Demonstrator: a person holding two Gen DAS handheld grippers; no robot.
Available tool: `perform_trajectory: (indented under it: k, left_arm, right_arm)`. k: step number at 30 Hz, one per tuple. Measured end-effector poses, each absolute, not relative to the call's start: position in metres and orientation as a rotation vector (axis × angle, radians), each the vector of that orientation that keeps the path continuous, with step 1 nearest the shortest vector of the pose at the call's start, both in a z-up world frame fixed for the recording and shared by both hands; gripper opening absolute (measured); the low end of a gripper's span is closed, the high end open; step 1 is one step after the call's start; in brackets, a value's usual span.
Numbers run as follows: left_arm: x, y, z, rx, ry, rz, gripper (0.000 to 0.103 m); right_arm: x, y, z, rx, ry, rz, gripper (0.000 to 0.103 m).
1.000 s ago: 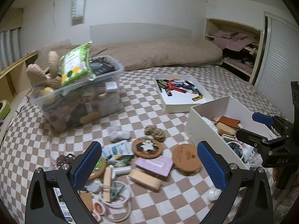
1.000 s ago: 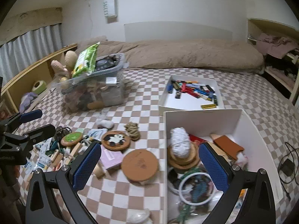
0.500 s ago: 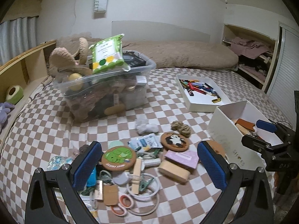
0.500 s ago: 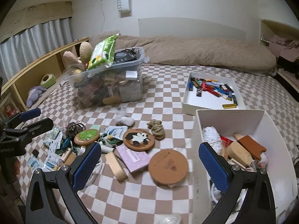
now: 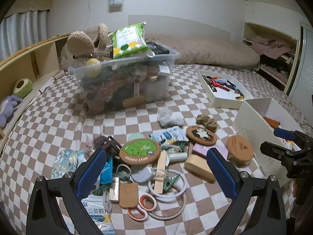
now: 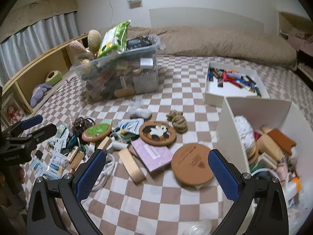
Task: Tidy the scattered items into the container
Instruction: 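Withdraw both tools from the box back toward the scattered items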
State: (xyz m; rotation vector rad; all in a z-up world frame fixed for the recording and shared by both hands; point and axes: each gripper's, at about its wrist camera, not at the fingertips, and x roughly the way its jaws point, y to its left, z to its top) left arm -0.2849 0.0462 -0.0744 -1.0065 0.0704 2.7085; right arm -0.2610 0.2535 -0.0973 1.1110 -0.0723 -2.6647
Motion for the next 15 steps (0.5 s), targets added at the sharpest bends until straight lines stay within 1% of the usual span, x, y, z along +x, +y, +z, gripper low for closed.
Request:
perform_trajectory:
  k: [5,10,15]
  left_arm:
    - [-0.285,0.043,-0.100,-1.081,0.030,2.682,0.103]
    - [-0.282,0.041,-0.125,-1.140,0.103,2.703,0.103]
    - [-0.279,0.038,-0.151,-1.201,0.173,2.713,0.103]
  right_arm:
    - [-0.257,0.251,-0.117,1.153,-0.113,-2.637,0.103]
    - [-0.251,0.247,-0.137,1.153,-0.124,-2.625,0.103]
    - [-0.245,0.240,-0.151,1.150,-0.074,-2.613,0.103]
